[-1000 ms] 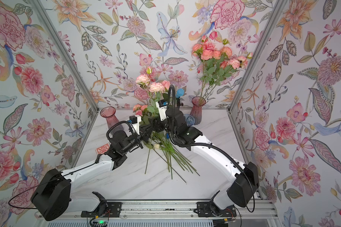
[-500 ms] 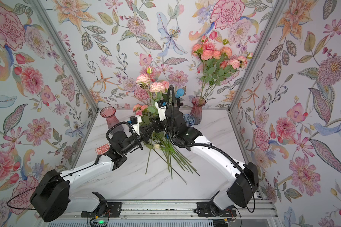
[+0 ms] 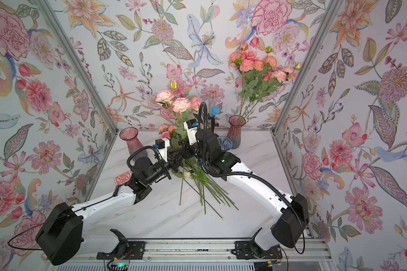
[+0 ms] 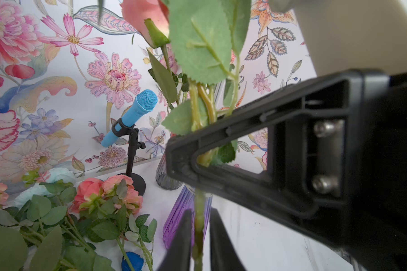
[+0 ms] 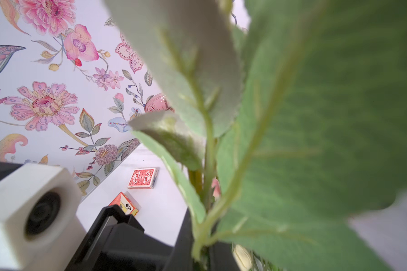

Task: Place the pink flowers into the vase
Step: Place the flower in the vase.

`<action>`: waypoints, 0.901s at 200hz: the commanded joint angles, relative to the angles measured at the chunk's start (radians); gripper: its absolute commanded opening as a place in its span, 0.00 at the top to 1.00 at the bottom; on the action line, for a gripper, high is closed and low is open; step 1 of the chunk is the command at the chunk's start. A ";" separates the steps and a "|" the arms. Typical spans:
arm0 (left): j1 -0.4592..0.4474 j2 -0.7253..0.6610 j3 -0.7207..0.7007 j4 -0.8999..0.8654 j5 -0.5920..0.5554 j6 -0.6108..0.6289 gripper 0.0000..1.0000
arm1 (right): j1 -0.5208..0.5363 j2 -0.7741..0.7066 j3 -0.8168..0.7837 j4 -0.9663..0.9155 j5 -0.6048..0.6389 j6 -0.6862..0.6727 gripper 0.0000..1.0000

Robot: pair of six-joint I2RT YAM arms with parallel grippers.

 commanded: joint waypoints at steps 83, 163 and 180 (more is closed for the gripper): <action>-0.020 -0.014 0.005 0.006 0.014 0.040 0.34 | -0.005 -0.090 0.074 -0.048 0.079 -0.135 0.99; -0.021 -0.001 0.014 -0.011 0.008 0.045 0.04 | -0.063 -0.267 0.061 -0.072 0.121 -0.279 1.00; -0.022 0.003 0.017 -0.017 0.008 0.049 0.00 | -0.105 -0.295 0.080 -0.095 0.108 -0.280 1.00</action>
